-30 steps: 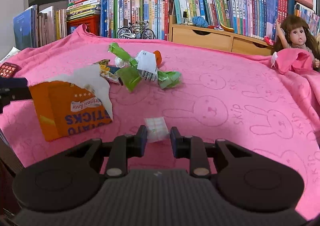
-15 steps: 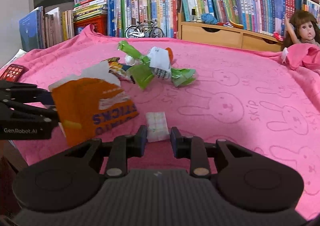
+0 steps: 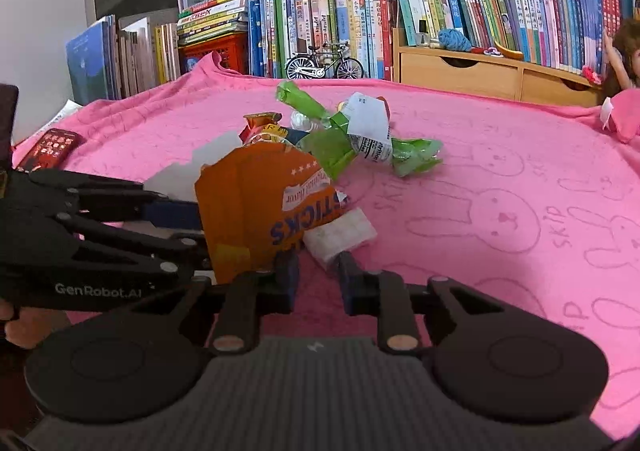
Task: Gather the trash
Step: 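Grasp the colorful snack wrapper with the left tool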
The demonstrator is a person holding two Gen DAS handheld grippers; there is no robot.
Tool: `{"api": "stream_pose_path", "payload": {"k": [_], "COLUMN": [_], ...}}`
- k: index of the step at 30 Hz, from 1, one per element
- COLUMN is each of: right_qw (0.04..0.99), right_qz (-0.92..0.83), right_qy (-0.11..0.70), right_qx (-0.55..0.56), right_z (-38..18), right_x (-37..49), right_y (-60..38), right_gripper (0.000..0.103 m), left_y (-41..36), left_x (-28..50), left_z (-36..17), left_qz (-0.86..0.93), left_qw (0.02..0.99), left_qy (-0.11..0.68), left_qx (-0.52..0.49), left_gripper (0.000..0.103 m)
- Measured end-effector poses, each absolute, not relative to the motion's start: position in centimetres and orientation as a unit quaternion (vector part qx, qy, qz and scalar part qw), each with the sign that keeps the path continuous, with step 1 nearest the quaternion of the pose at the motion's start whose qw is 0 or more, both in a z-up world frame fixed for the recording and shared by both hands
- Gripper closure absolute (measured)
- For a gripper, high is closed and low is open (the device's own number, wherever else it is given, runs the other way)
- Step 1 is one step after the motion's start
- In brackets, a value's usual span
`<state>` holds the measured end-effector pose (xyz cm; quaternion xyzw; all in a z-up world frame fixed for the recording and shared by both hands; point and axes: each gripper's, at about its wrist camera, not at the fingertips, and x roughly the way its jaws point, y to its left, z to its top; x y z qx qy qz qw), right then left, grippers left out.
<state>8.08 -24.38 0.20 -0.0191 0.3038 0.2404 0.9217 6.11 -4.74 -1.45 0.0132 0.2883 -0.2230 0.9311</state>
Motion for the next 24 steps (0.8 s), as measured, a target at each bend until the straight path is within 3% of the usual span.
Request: {"api": "stream_pose_path", "payload": {"k": [4,10,21,24], "right_qw": [0.923,0.924,0.932,0.939], "right_qz": [0.242,0.243,0.220,0.203], "right_qy": [0.299,0.295,0.286,0.275], "right_qx": [-0.029,-0.030,-0.024,-0.018], "right_z": [0.1,0.1,0.3,0.6], "right_x": [7.8,7.7,7.2,7.2], "right_y": [-24.1,-24.2,-24.3,-24.6], "right_gripper": [0.072,0.072,0.069,0.042], "left_y": [-4.8,-4.4,-3.3,-2.7], "left_x": [5.9,5.0,2.5,1.5], "left_z": [-1.2,0.4,3.2,3.5], "left_qz": [-0.198,-0.173,-0.141,-0.142], "left_qw": [0.940,0.953,0.969,0.968], "left_qy": [0.279,0.247,0.200,0.201], "left_qx": [0.011,0.009,0.028,0.040], "left_gripper": [0.082,0.096,0.097,0.097]}}
